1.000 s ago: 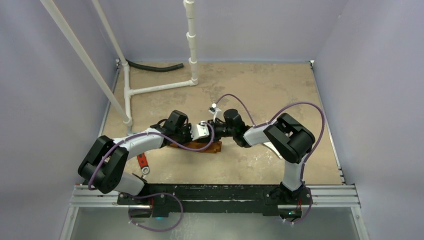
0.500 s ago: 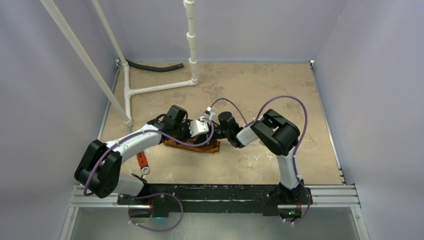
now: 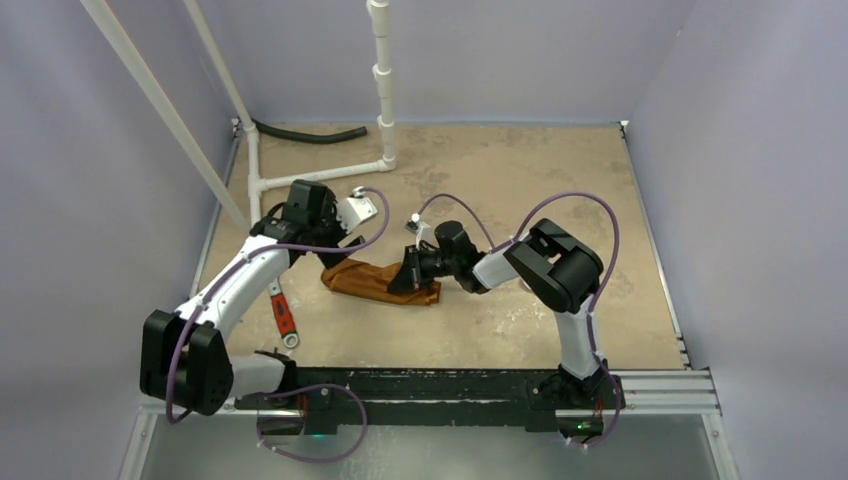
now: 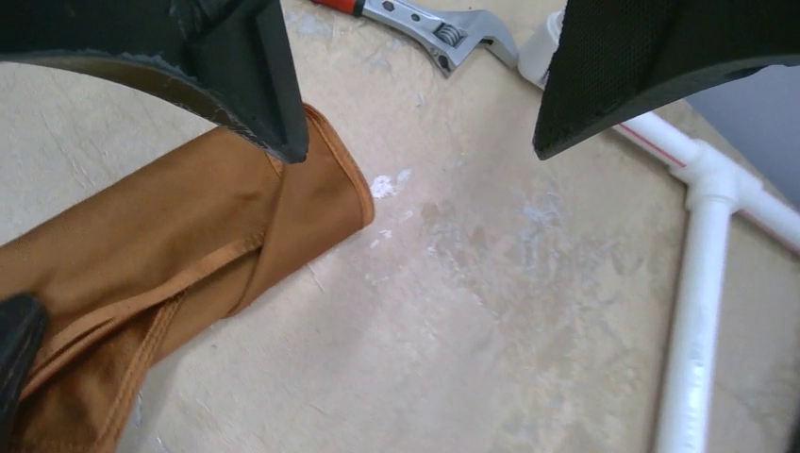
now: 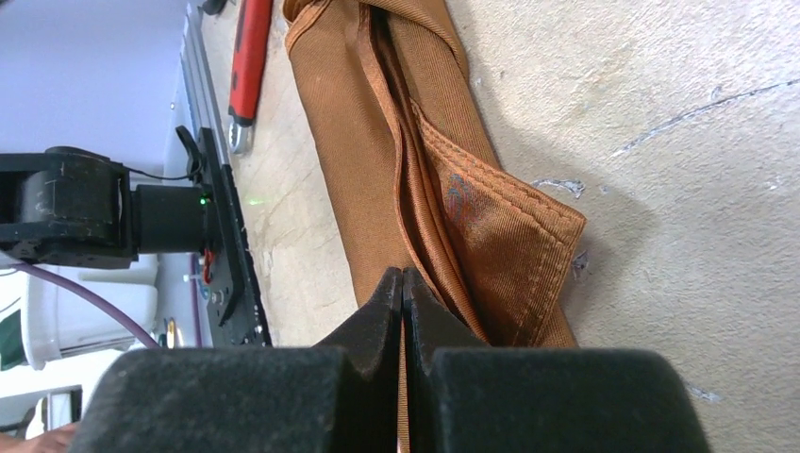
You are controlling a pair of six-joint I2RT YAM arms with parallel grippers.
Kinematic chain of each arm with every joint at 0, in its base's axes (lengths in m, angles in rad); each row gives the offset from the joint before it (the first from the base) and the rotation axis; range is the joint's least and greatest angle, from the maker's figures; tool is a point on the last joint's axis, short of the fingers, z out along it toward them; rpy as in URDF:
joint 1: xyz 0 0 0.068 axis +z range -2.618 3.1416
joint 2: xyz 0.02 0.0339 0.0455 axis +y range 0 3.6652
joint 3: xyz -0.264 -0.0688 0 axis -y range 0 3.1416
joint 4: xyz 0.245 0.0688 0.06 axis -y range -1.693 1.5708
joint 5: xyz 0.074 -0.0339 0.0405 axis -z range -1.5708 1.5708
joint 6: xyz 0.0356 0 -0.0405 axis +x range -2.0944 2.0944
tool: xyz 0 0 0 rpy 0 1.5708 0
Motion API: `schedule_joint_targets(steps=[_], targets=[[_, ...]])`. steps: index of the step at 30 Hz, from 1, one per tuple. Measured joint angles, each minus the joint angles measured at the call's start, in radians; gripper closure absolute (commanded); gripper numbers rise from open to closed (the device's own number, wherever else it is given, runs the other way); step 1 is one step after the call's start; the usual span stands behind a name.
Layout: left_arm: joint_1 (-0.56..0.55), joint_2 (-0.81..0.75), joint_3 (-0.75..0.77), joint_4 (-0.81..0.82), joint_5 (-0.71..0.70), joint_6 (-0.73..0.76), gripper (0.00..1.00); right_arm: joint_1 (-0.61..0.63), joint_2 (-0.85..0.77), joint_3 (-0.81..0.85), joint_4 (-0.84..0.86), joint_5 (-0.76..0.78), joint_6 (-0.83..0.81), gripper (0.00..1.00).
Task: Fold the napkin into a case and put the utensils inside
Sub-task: Grasp the top corner of the smaller rectangle folded napkin from the folded napkin.
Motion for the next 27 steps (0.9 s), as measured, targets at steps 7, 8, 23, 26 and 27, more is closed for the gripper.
schedule_joint_targets(steps=[7, 8, 23, 26, 27], targets=[[-0.002, 0.127, -0.034, -0.015, 0.01, 0.009, 0.41, 0.0, -0.017, 0.011, -0.055, 0.004, -0.028, 1.0], [-0.005, 0.139, -0.043, -0.009, 0.009, 0.008, 0.42, 0.0, -0.02, 0.01, -0.06, 0.006, -0.03, 1.0], [-0.121, 0.155, -0.123, 0.094, -0.039, -0.059, 0.66, 0.0, -0.049, 0.004, -0.107, 0.04, -0.029, 1.0], [-0.127, 0.174, -0.127, 0.127, -0.064, -0.062, 0.74, 0.0, -0.06, -0.006, -0.108, 0.053, -0.029, 1.0], [-0.128, 0.179, -0.129, 0.131, -0.072, -0.063, 0.78, 0.0, -0.061, -0.008, -0.108, 0.055, -0.029, 1.0]])
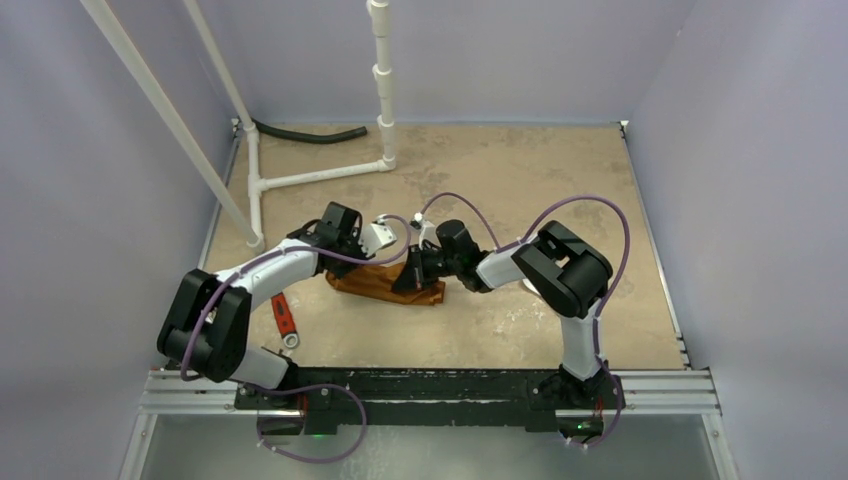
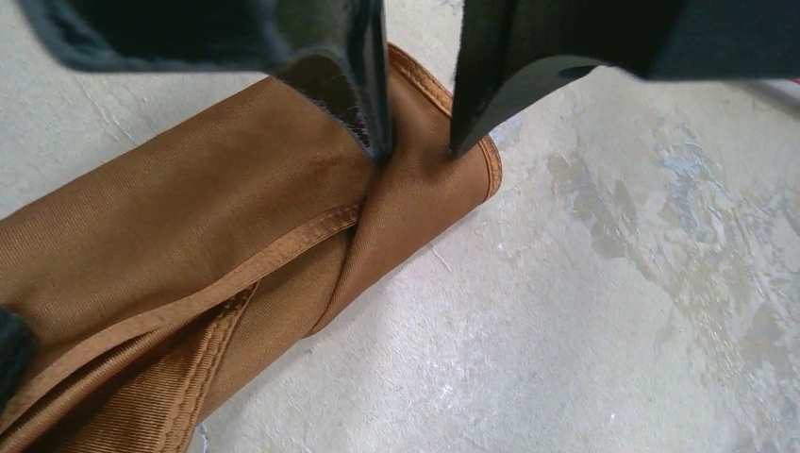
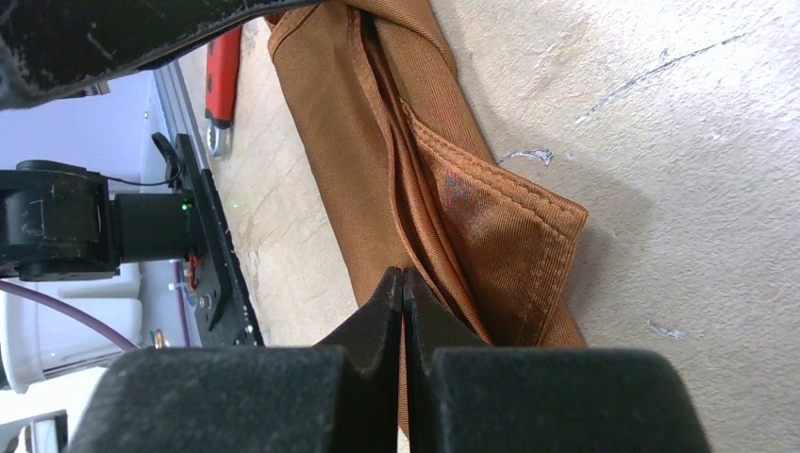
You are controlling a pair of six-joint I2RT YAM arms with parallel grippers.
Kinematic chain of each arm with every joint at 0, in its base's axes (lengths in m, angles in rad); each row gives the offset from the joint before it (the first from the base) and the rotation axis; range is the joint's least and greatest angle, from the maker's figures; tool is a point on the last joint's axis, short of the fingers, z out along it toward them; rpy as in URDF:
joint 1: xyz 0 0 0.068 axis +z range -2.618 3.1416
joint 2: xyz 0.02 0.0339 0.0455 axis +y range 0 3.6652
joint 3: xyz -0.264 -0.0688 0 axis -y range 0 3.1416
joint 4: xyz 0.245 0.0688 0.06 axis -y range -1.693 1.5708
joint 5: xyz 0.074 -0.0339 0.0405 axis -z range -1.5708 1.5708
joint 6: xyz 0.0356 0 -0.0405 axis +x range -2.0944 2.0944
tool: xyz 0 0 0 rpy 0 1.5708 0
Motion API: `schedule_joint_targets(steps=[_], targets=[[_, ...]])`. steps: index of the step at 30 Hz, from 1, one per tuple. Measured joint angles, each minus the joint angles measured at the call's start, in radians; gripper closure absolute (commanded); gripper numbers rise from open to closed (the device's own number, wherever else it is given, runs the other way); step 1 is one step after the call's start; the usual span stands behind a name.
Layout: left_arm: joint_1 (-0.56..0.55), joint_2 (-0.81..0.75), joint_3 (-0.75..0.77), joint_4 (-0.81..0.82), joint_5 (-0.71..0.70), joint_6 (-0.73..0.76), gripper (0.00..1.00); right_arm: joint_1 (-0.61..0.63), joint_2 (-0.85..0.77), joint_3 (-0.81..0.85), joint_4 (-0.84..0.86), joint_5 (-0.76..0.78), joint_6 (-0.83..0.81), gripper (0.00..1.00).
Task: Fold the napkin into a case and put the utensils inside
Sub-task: Grasp the top corner of the smaller rectangle folded napkin from the folded napkin.
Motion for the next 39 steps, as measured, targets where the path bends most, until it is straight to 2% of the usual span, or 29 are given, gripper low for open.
schedule_joint_targets(steps=[3, 5, 23, 39], targets=[[-0.006, 0.012, -0.004, 0.016, -0.016, -0.006, 0.94, 0.0, -0.001, -0.003, 0.002, 0.002, 0.0, 1.0], [-0.012, 0.018, -0.008, 0.018, -0.021, -0.01, 1.0, 0.0, -0.001, -0.004, 0.003, 0.003, 0.0, 1.0], [-0.114, -0.023, -0.018, 0.002, -0.063, 0.016, 1.0, 0.0, -0.014, -0.004, -0.025, 0.023, 0.011, 1.0], [-0.121, 0.01, -0.08, 0.056, -0.09, 0.031, 1.0, 0.002, -0.028, 0.001, -0.06, 0.026, 0.043, 1.0]])
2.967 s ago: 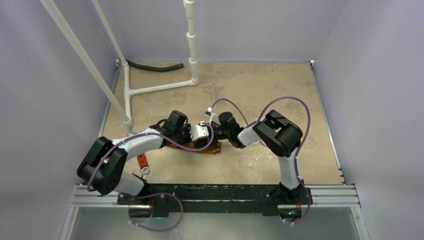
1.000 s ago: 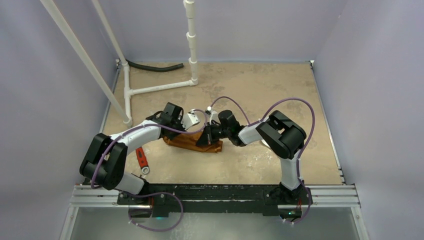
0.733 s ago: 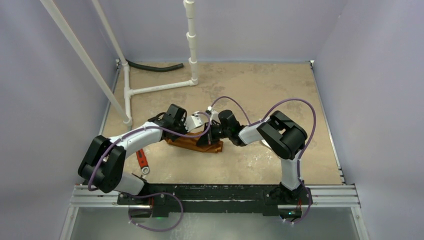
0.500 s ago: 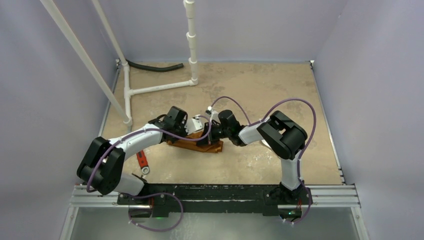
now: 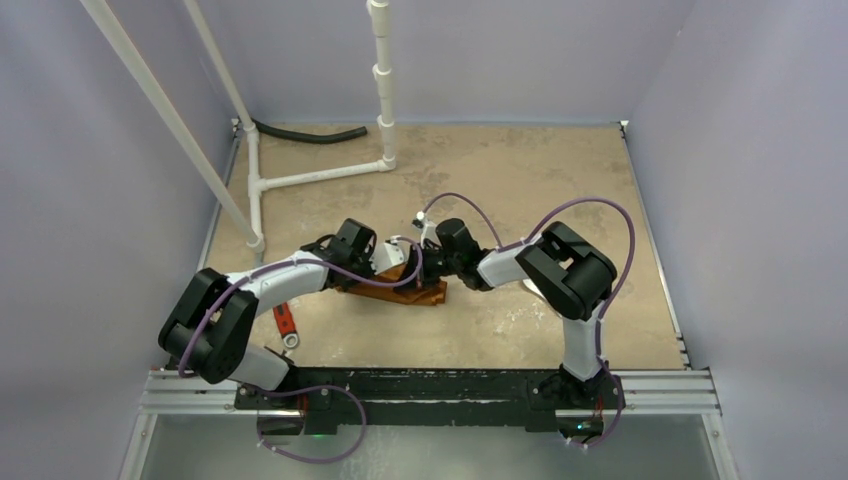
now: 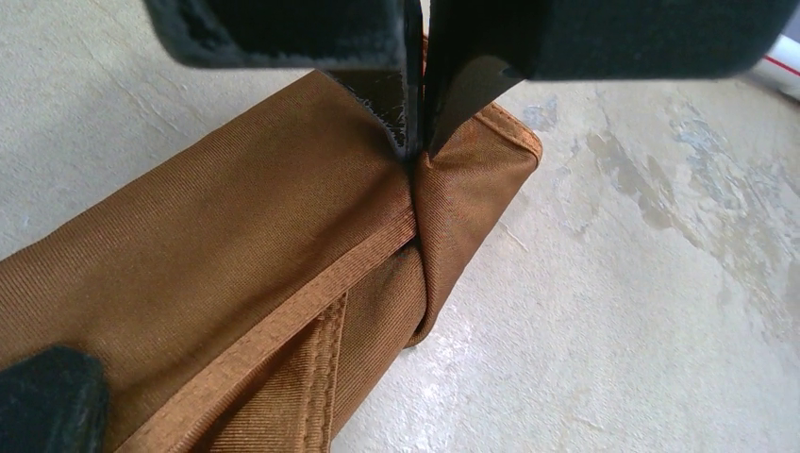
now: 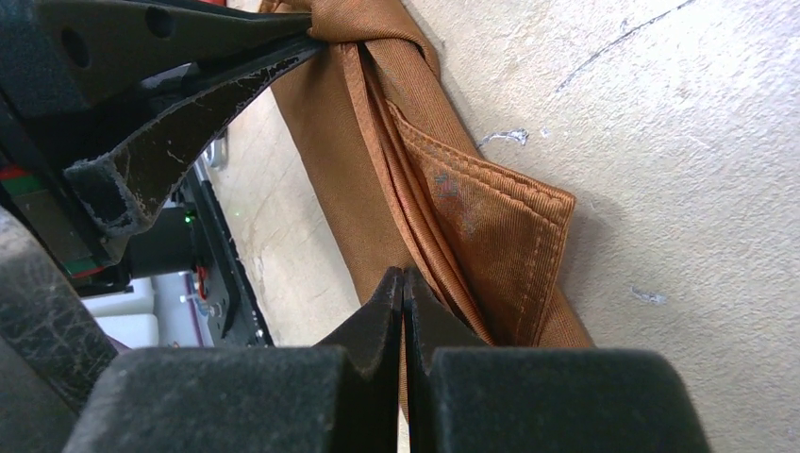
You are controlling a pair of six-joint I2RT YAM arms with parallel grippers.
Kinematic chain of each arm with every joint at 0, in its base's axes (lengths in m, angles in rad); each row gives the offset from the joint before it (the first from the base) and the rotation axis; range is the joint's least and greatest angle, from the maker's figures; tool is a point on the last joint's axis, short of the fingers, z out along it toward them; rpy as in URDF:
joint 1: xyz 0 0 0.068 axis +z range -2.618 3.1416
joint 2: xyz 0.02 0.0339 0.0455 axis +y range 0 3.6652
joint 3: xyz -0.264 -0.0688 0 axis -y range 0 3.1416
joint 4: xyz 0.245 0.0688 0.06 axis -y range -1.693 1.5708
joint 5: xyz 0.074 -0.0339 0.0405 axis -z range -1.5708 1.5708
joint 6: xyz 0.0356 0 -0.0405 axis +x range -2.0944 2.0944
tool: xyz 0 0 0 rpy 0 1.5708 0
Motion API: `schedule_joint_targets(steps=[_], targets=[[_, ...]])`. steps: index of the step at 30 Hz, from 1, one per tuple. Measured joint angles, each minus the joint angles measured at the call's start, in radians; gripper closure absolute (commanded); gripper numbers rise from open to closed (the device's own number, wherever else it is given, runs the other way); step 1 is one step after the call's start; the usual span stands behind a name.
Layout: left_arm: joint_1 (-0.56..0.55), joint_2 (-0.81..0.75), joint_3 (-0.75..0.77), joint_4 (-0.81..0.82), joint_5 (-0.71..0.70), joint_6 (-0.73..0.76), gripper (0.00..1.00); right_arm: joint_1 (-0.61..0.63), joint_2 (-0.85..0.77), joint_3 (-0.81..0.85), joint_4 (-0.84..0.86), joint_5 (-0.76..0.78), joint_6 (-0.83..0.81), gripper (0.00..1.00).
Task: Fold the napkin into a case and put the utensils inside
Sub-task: Grasp the top corner of the smaller rectangle folded napkin from the folded napkin.
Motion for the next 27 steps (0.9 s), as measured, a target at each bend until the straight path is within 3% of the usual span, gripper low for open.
schedule_joint_targets(steps=[16, 27], targets=[[0.014, 0.0, -0.024, 0.063, -0.034, -0.057, 1.0, 0.055, 0.134, 0.179, -0.02, -0.011, 0.114, 1.0], [0.019, -0.004, -0.024, 0.062, -0.045, -0.093, 1.0, 0.066, 0.196, 0.19, 0.119, -0.018, 0.184, 1.0]])
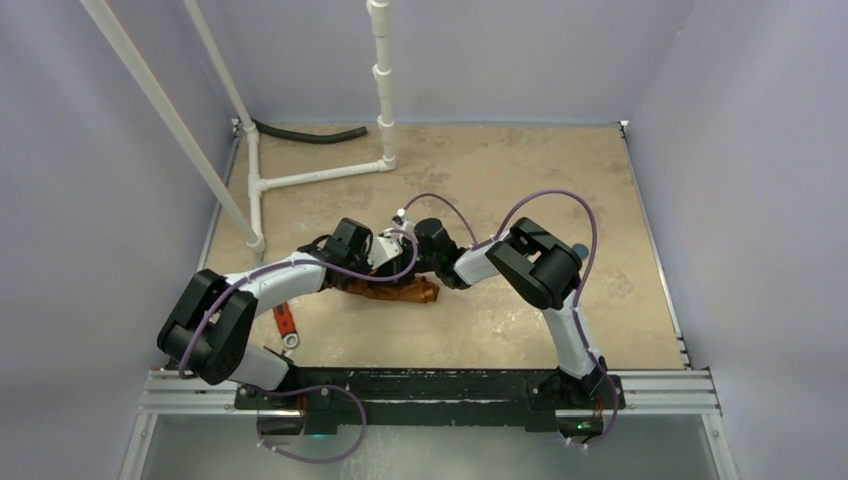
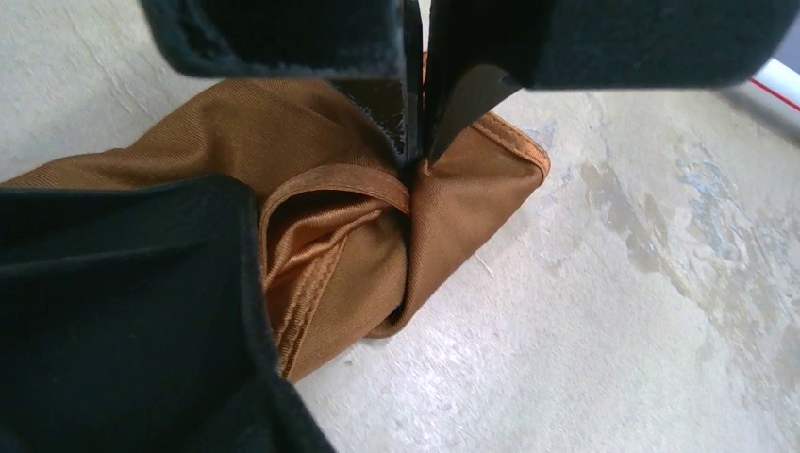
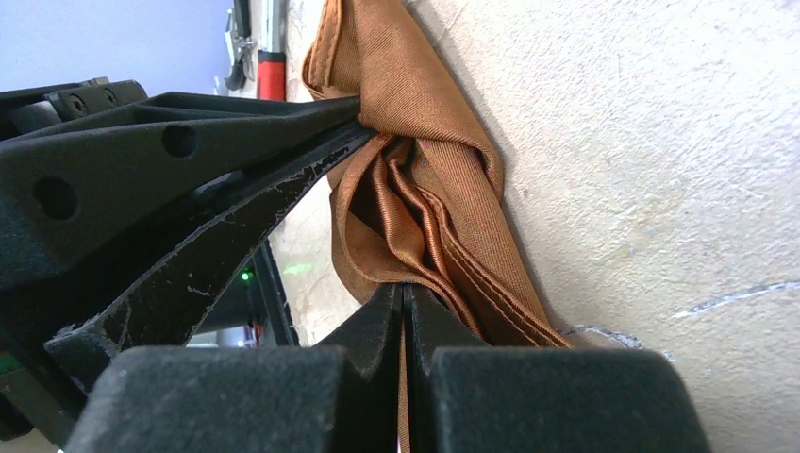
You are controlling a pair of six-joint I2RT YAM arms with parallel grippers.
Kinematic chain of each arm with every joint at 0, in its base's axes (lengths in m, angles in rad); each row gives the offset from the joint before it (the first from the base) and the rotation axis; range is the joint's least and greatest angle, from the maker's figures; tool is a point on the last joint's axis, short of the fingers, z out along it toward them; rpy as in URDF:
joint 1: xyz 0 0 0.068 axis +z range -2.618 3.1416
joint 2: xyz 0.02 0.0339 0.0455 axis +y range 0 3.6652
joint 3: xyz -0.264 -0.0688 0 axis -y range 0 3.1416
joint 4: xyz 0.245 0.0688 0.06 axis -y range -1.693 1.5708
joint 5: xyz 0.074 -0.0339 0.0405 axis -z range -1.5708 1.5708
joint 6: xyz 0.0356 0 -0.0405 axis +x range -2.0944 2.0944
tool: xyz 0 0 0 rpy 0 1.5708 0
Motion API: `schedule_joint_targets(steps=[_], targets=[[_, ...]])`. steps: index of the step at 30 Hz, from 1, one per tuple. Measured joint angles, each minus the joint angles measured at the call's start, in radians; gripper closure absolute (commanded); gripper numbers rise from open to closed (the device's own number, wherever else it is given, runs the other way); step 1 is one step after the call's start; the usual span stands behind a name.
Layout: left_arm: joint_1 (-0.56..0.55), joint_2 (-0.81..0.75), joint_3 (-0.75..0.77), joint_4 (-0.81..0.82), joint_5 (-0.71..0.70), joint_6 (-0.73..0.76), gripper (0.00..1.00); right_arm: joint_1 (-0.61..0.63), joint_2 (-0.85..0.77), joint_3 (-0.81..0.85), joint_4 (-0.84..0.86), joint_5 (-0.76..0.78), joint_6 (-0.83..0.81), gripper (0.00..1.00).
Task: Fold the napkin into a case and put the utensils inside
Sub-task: Grasp the top corner of the smaller rectangle folded napkin from the folded napkin.
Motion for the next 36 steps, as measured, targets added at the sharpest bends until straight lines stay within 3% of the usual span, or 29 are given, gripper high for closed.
schedule_joint_targets(steps=[7, 16, 23, 29, 36], targets=[[-0.005, -0.012, 0.0, -0.016, 0.035, -0.013, 1.0, 0.012, -0.014, -0.038, 0.038, 0.023, 0.003, 1.0], [-0.019, -0.05, -0.029, -0.008, 0.06, -0.032, 1.0, 0.003, -0.158, -0.077, -0.2, 0.111, -0.133, 1.0], [-0.019, -0.056, -0.013, -0.046, 0.064, -0.059, 0.81, -0.001, -0.169, -0.076, -0.233, 0.12, -0.183, 1.0], [0.025, -0.092, 0.14, -0.159, 0.167, -0.099, 0.61, -0.002, -0.2, -0.06, -0.299, 0.12, -0.194, 1.0], [0.111, -0.203, 0.24, -0.237, 0.311, -0.074, 0.55, -0.002, -0.224, -0.028, -0.302, 0.116, -0.178, 1.0]])
